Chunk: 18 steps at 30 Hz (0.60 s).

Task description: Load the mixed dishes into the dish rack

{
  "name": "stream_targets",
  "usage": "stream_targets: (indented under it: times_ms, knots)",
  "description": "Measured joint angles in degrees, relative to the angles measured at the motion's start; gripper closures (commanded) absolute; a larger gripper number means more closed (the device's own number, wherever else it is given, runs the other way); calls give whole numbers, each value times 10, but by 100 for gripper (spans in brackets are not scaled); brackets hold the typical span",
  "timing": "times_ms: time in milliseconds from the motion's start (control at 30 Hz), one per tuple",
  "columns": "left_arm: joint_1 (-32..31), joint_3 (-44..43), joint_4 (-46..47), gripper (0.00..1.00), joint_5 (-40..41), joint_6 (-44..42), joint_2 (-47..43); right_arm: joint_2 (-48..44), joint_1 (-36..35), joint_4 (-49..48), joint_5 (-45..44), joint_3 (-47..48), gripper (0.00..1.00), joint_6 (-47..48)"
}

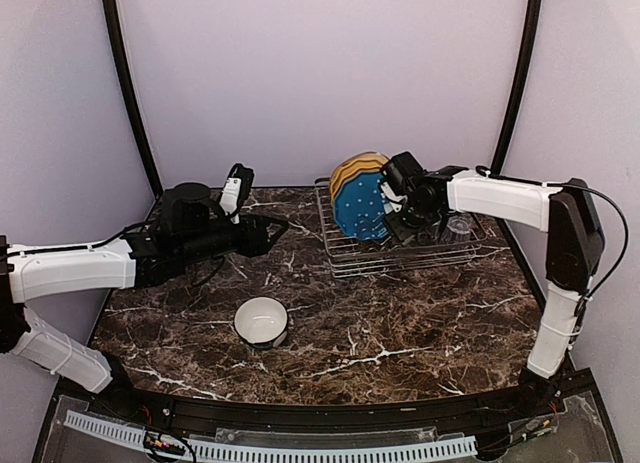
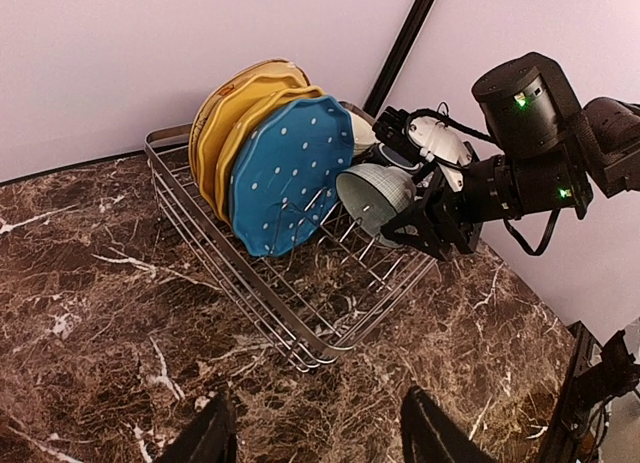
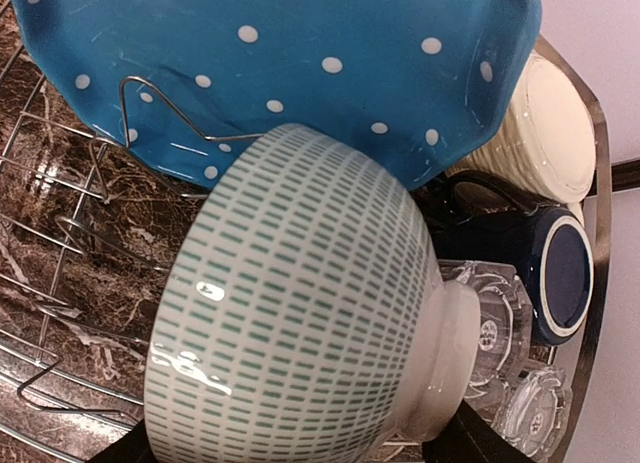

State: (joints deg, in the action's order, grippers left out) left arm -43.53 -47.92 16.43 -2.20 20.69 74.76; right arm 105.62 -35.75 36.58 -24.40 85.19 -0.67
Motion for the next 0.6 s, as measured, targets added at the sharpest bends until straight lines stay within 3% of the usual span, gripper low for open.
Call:
stream_targets:
  times_ms: [600]
  knots:
    - [0,4,-3,45,12,-7,0,46,0,59,16,44,51,15]
